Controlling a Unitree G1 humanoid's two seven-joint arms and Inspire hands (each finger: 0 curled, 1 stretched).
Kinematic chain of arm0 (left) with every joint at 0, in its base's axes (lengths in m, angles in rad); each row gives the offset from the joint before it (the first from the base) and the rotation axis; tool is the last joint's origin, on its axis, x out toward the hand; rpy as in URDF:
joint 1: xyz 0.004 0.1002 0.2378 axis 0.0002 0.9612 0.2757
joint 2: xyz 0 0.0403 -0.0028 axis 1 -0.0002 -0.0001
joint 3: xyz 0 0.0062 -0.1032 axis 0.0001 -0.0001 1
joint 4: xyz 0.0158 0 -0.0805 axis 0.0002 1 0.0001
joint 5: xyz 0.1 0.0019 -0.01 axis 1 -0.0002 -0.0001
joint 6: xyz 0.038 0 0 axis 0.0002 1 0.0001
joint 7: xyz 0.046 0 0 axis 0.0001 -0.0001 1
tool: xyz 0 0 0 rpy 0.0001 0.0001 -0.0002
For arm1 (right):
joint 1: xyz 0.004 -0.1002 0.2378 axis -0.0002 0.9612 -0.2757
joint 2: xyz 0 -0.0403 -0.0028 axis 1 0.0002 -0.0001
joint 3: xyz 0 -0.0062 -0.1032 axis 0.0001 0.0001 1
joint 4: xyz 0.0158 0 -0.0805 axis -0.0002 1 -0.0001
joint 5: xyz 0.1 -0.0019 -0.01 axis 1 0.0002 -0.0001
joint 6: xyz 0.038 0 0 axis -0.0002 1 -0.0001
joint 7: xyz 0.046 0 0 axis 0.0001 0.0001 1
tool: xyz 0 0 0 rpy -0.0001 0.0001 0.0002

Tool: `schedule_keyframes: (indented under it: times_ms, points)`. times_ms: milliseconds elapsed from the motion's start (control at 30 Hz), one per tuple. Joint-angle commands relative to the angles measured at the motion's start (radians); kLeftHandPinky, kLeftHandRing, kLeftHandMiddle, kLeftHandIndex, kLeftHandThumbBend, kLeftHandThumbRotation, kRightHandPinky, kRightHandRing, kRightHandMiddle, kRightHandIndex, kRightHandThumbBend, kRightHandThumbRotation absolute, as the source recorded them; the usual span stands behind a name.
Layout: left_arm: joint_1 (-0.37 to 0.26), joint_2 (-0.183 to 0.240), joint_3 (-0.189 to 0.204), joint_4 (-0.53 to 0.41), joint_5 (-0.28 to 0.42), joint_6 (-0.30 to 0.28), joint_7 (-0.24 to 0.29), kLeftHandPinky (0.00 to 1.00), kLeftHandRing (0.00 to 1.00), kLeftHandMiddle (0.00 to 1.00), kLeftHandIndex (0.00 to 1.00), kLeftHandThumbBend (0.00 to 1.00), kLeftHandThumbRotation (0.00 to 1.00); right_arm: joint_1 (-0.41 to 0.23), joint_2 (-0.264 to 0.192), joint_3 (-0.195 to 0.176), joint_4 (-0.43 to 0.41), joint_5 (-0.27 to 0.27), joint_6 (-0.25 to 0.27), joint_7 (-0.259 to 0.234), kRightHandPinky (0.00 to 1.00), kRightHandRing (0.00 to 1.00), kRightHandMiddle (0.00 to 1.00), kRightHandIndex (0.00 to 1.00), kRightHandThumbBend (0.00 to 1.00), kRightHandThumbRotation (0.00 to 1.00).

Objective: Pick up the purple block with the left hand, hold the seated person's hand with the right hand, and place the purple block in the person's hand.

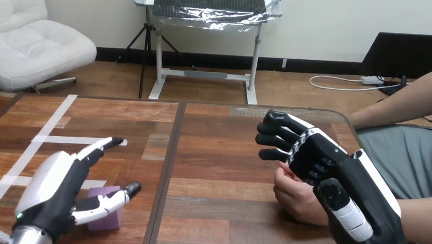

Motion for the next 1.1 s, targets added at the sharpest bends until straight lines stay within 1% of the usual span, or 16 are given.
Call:
schedule_keyframes:
  times_ms: [0,433,633,833,1067]
  points:
    - [-0.092,0.036,-0.024,0.042,0.018,0.005,0.025,0.92,0.88,0.9,0.86,0.6,0.54,-0.032,-0.011,-0.02,-0.044,0.01,0.003,-0.008,0.79,0.83,0.84,0.85,0.96,0.79]
    - [-0.142,0.059,-0.06,0.146,0.042,-0.002,0.045,0.9,0.87,0.89,0.86,0.62,0.54,-0.031,-0.008,-0.021,-0.041,0.012,-0.002,-0.007,0.79,0.84,0.84,0.85,0.97,0.8]
    - [-0.163,0.068,-0.076,0.184,0.041,0.001,0.038,0.9,0.87,0.89,0.86,0.63,0.53,-0.031,-0.007,-0.02,-0.04,0.015,-0.001,-0.006,0.79,0.84,0.84,0.85,0.97,0.8]
    - [-0.183,0.08,-0.097,0.221,0.049,0.002,0.046,0.91,0.87,0.89,0.86,0.63,0.52,-0.031,-0.007,-0.02,-0.041,0.019,0.0,-0.005,0.79,0.84,0.84,0.85,0.97,0.8]
    - [-0.204,0.093,-0.121,0.26,0.06,0.013,0.041,0.91,0.87,0.89,0.86,0.64,0.51,-0.029,-0.007,-0.022,-0.041,0.016,-0.005,-0.007,0.79,0.84,0.84,0.85,0.97,0.8]
